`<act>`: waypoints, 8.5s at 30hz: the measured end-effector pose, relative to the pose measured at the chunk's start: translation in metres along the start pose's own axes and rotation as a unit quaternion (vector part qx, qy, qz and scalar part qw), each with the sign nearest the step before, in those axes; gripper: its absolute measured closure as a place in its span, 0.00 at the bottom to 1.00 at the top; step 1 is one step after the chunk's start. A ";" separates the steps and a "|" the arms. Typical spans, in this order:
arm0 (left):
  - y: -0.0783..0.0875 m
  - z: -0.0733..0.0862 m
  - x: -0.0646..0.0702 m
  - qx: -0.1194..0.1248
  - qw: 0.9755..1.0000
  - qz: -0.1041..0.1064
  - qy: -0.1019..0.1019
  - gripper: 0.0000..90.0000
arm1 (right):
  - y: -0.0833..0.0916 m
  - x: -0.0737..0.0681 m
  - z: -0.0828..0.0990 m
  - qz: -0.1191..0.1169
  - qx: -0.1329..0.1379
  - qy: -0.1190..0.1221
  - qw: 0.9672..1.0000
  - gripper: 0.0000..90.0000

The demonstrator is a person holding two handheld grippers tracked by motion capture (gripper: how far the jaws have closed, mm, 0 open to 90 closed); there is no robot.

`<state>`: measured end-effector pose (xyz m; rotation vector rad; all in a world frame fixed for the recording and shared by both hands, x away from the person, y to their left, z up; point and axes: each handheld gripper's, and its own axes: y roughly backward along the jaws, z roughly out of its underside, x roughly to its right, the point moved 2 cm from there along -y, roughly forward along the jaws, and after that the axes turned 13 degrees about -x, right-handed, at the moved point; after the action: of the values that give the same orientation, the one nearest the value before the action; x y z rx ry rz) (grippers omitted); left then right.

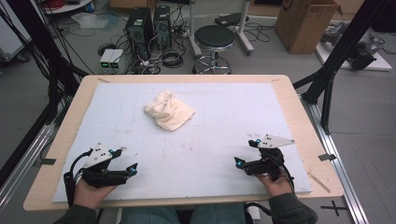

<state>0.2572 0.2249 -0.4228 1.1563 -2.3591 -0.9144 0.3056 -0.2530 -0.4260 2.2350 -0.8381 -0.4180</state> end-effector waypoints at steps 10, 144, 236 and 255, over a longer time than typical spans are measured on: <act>-0.001 0.000 0.000 -0.001 1.000 0.001 0.000 0.24 | -0.002 -0.001 0.000 0.000 -0.005 0.005 1.000 0.11; -0.167 -0.162 -0.030 -0.121 0.989 -0.045 0.076 0.84 | 0.008 -0.005 0.000 -0.038 0.042 0.007 0.998 0.11; -0.135 -0.092 0.026 -0.121 0.991 0.052 -0.038 0.68 | -0.086 -0.020 -0.054 -0.082 -0.122 0.060 0.987 0.68; -0.123 -0.095 0.022 -0.111 0.992 0.042 -0.050 0.96 | -0.078 -0.011 -0.053 -0.124 -0.117 0.058 0.984 0.92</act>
<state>0.3670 0.1136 -0.4380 0.9372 -2.2923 -1.1946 0.3592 -0.1772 -0.4438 2.1257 -0.4281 -0.4717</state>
